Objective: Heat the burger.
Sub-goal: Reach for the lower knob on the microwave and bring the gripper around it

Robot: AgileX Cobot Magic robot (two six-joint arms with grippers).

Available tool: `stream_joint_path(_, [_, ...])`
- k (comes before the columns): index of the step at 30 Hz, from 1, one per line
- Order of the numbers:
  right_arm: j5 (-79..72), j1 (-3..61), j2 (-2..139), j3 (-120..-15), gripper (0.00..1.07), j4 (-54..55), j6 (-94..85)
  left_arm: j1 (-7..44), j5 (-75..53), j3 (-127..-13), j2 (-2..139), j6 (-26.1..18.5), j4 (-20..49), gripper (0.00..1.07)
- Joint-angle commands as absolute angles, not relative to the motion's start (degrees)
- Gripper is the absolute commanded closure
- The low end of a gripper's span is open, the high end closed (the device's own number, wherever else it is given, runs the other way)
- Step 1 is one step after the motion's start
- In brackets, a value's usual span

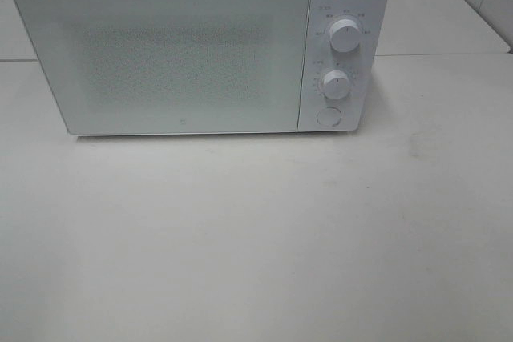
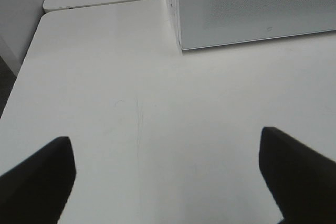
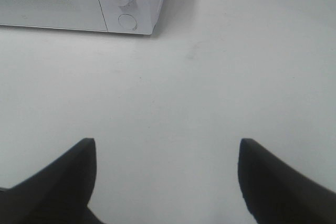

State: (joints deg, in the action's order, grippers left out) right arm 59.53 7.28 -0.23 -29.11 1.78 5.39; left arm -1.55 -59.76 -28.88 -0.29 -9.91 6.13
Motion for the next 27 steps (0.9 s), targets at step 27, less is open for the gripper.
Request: stream_joint_path(27, [39.19,7.05,17.82,-30.54,0.35,1.72,6.19,-1.66,-59.82,-28.93,-1.72,-10.03,6.07,0.20])
